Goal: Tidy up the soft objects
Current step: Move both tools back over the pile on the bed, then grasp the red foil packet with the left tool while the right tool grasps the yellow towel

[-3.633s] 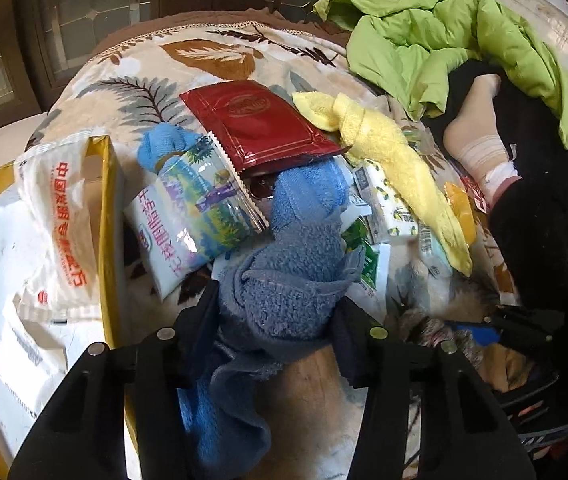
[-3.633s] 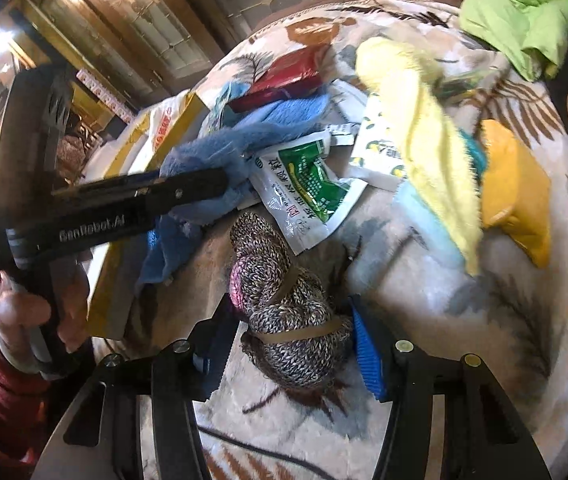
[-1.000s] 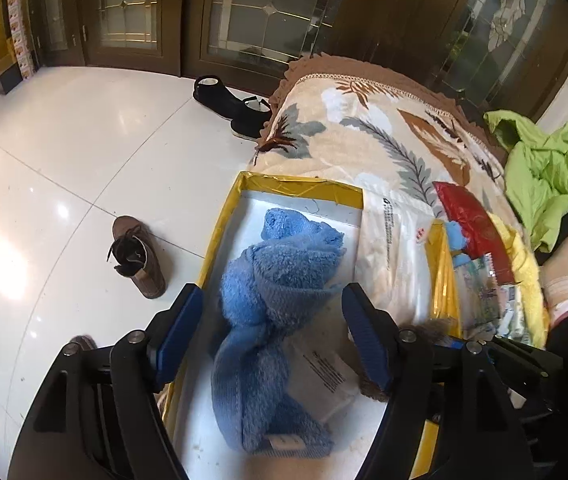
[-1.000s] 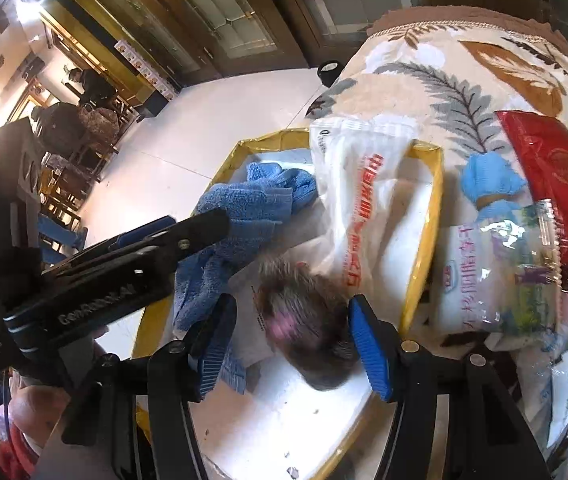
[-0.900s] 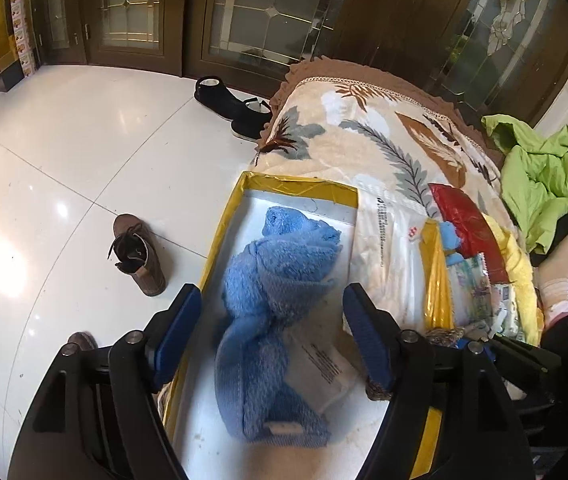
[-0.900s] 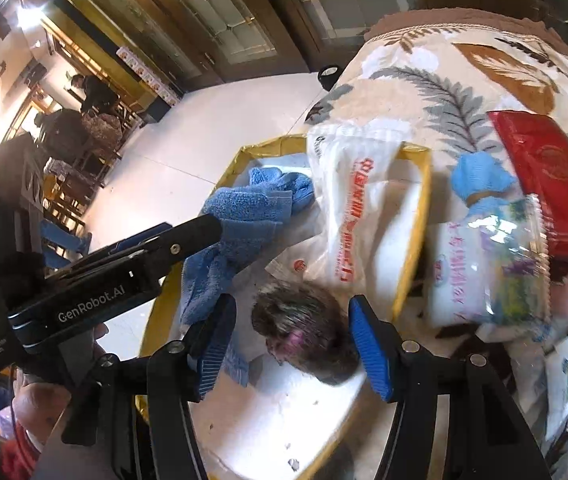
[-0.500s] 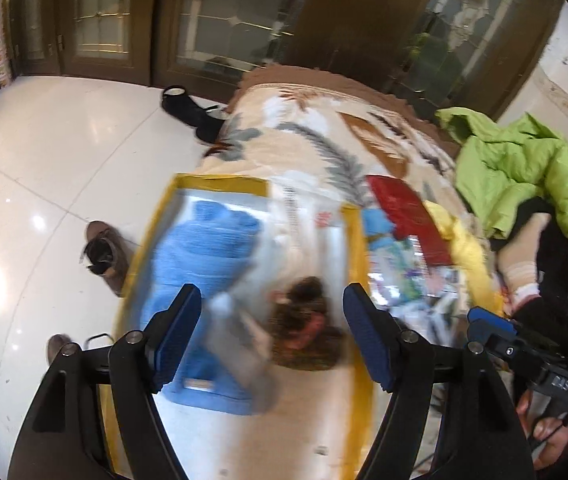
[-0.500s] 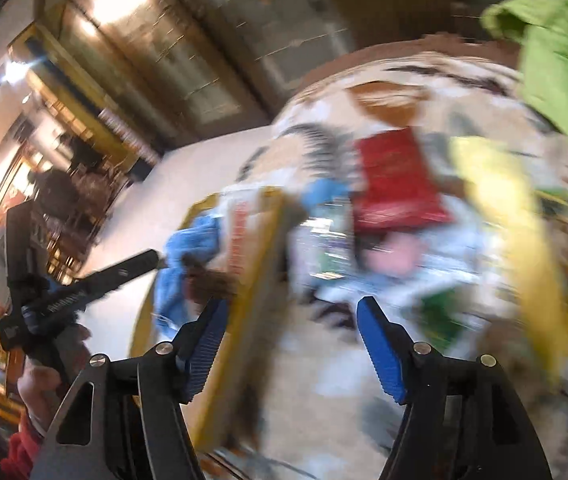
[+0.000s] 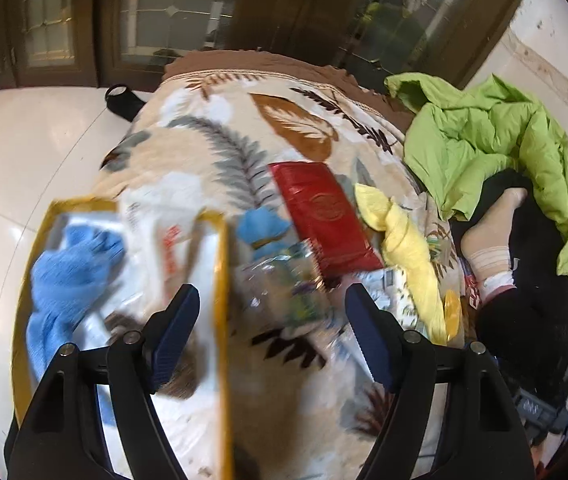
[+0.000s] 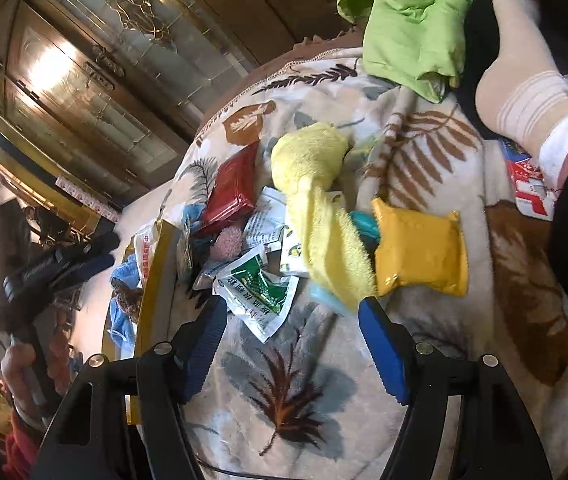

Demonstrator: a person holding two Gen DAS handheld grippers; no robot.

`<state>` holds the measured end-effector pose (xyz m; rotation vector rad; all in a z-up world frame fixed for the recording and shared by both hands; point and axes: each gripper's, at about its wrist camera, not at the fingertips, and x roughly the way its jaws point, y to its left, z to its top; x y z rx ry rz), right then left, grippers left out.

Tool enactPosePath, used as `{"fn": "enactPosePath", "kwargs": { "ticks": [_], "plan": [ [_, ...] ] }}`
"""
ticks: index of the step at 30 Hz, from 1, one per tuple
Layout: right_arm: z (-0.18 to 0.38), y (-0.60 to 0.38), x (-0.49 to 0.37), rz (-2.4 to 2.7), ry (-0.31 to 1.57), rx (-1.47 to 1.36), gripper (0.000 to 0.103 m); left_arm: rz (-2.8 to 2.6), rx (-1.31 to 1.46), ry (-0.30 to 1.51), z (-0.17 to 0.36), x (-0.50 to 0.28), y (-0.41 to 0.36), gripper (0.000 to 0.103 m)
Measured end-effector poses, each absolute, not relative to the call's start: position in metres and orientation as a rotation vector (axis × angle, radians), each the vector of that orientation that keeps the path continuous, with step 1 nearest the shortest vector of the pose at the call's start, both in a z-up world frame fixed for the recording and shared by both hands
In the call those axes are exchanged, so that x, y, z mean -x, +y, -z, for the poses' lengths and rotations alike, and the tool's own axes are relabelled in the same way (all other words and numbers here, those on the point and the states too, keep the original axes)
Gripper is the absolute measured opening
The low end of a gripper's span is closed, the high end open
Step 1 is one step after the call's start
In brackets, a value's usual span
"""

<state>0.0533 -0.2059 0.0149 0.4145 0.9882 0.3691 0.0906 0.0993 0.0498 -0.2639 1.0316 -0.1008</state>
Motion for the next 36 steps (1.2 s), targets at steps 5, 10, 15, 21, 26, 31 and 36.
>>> {"fn": "enactPosePath", "kwargs": {
  "ticks": [5, 10, 15, 21, 26, 31, 36],
  "plan": [
    [-0.017, -0.211, -0.060, -0.347, 0.976, -0.381, 0.071, 0.108, 0.242, 1.075, -0.043, -0.127, 0.072, 0.075],
    [-0.015, -0.215, -0.071, -0.340, 0.986, -0.394, 0.071, 0.122, 0.204, 1.136, -0.032, -0.167, 0.042, 0.075],
    [-0.016, -0.201, -0.096, -0.349, 1.002, -0.357, 0.071, 0.109, 0.199, 1.201, -0.015, -0.201, 0.026, 0.075],
    [-0.012, -0.190, -0.127, -0.335, 1.029, -0.327, 0.071, 0.110, 0.227, 1.248, 0.005, -0.224, 0.019, 0.075],
    [-0.003, -0.182, -0.150, -0.297, 1.048, -0.265, 0.071, 0.103, 0.205, 1.271, 0.016, -0.237, 0.012, 0.076],
    [0.010, -0.170, -0.178, -0.268, 1.096, -0.211, 0.071, 0.110, 0.235, 1.272, 0.021, -0.242, 0.016, 0.082],
    [0.026, -0.156, -0.201, -0.261, 1.147, -0.181, 0.072, 0.110, 0.264, 1.273, 0.022, -0.246, 0.018, 0.083]
  ]
}}
